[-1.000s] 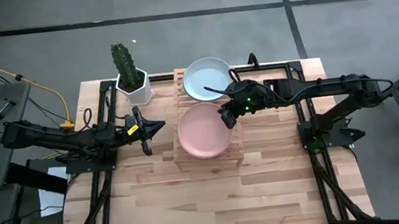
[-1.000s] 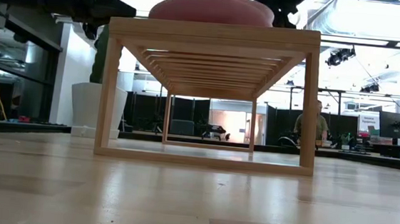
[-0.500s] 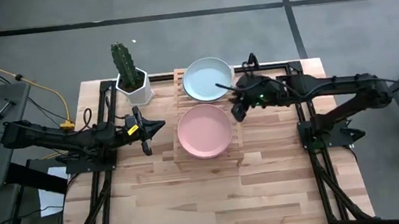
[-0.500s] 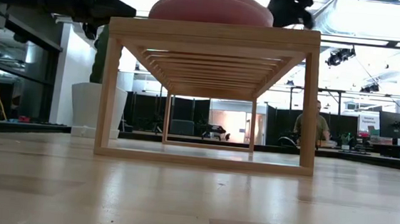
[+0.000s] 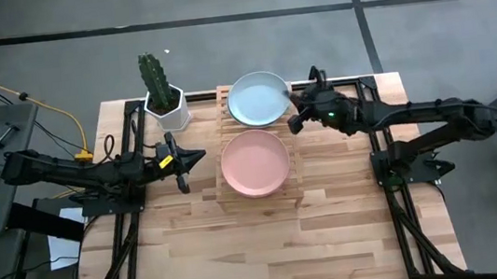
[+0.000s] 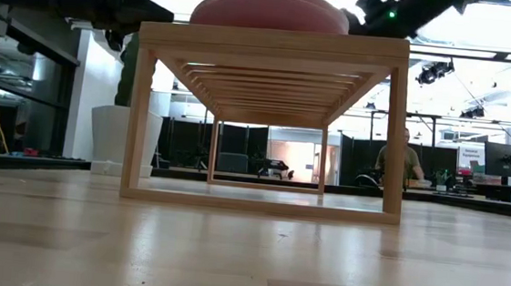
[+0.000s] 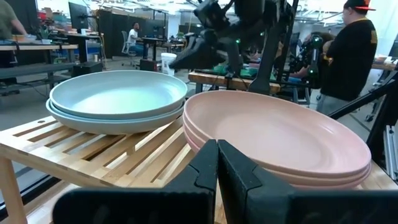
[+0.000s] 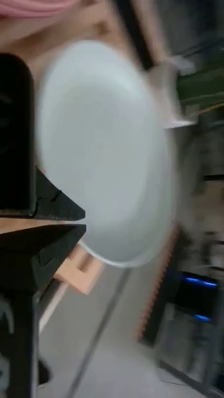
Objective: Place and stack plates onto a shelf
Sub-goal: Adjust the gray plate on the shelf
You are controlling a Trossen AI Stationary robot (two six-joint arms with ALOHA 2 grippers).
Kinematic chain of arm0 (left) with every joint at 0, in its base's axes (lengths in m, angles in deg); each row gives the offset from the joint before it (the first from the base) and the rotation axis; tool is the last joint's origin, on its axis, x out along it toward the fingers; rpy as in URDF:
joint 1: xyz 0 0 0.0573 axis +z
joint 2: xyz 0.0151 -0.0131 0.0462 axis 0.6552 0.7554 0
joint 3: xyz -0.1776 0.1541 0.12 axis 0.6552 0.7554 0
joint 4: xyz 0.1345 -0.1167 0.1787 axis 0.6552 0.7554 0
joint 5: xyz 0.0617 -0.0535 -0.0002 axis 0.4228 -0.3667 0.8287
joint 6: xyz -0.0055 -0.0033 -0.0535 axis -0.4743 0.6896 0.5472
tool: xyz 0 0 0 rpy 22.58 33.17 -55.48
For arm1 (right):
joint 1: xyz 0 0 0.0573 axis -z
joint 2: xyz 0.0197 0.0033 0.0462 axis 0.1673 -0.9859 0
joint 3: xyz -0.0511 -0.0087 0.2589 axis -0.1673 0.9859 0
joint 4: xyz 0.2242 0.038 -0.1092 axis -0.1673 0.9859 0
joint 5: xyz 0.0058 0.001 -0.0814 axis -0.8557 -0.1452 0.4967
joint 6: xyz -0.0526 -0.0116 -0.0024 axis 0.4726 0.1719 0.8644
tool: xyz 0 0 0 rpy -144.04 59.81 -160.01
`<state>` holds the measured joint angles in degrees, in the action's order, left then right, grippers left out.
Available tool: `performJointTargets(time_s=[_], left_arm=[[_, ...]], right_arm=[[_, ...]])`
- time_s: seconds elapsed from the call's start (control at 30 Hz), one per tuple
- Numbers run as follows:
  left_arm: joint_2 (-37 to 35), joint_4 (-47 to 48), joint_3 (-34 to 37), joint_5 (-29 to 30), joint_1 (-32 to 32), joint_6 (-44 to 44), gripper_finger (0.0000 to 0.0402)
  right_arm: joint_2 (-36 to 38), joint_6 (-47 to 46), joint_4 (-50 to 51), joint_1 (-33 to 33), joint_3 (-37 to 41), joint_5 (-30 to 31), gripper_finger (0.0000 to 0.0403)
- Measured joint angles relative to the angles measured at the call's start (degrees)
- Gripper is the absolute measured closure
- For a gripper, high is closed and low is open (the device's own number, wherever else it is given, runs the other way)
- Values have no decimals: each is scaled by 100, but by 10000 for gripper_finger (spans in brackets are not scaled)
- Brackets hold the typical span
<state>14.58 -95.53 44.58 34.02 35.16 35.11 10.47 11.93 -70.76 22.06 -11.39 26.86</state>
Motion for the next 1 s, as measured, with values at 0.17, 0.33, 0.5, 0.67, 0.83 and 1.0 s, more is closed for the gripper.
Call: performJointTargets(time_s=[0.17,0.33,0.5,0.67,0.83,1.0], left_arm=[[0,32,0,-1,0,-2,402],[0,26,0,-1,2,-4,401],[0,28,0,0,2,-2,401],[0,28,0,0,2,-2,402],[0,32,0,11,2,-2,401],[0,31,0,20,2,-4,401]], right_arm=[[410,429,-2291,46,1163,-25,402],[359,504,-3876,134,1945,-224,402],[181,493,-4523,317,2234,-363,402],[-109,515,-4922,394,2251,-475,403],[-390,612,-5136,411,2248,-556,403],[-472,639,-5250,411,2248,-528,403]])
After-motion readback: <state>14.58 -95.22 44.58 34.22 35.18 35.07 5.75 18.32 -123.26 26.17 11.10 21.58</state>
